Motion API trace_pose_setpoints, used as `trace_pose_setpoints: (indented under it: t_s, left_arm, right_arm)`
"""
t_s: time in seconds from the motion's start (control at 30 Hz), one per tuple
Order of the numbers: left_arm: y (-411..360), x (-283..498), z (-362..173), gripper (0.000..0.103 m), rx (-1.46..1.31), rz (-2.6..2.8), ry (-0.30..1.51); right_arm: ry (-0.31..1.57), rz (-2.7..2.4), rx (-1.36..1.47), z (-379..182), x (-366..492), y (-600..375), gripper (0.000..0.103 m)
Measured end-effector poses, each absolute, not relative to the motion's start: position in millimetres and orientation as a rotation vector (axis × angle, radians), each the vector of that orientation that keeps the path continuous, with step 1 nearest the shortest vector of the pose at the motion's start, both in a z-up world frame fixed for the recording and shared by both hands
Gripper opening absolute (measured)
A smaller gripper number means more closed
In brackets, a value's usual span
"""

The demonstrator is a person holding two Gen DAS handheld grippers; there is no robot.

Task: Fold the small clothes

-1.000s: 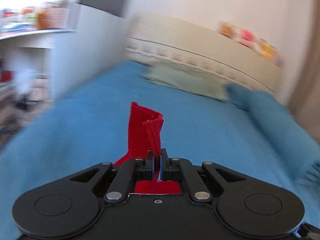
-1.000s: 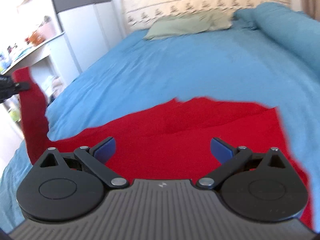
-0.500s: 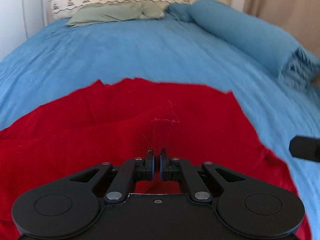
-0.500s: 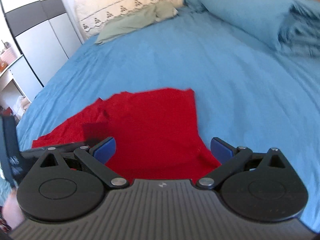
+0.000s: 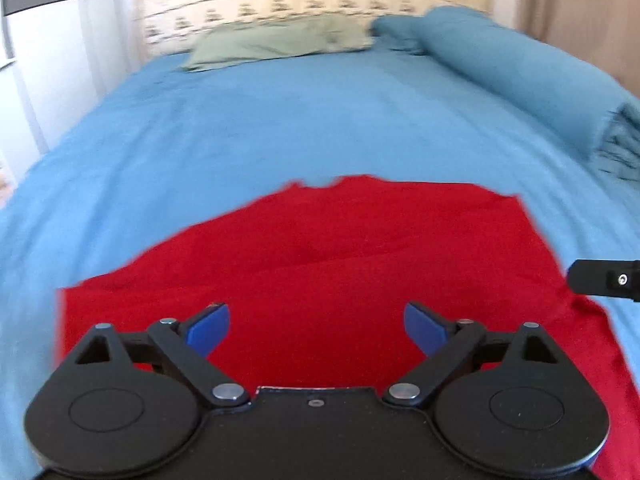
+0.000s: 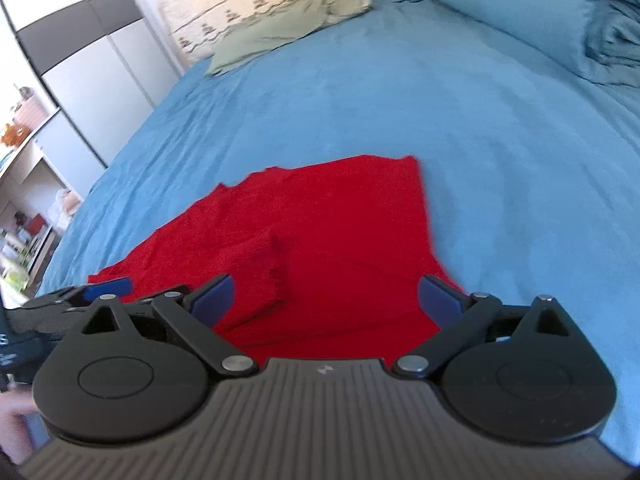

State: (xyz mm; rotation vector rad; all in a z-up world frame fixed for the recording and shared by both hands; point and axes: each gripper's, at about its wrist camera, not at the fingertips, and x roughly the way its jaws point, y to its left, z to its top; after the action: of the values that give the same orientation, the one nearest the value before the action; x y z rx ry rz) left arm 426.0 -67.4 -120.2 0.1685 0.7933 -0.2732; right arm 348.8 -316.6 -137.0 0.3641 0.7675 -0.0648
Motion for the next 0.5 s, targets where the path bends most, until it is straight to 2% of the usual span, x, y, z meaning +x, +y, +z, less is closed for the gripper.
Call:
trace_pose_setpoints:
  t_s: [0.17, 0.37, 0.5]
  left_arm:
    - [-8.6, 431.8, -124.2, 0.099, 0.133, -0.155, 0.83]
    - [43.4, 430.8, -136.4, 0.099, 0.068, -0.042, 0.857]
    - [59.4, 426.5, -136.7, 0.099, 0.031, -0.024, 0.863]
  right_arm:
    - [0.823, -0.029, 0.321, -148.4, 378.4, -280.2, 0.101]
    - [0.885, -0.039, 0.324, -181.6, 406.6, -250.9, 0.076]
    - [0.911, -0.091, 0.327, -195.9, 416.7, -240.3, 0.07]
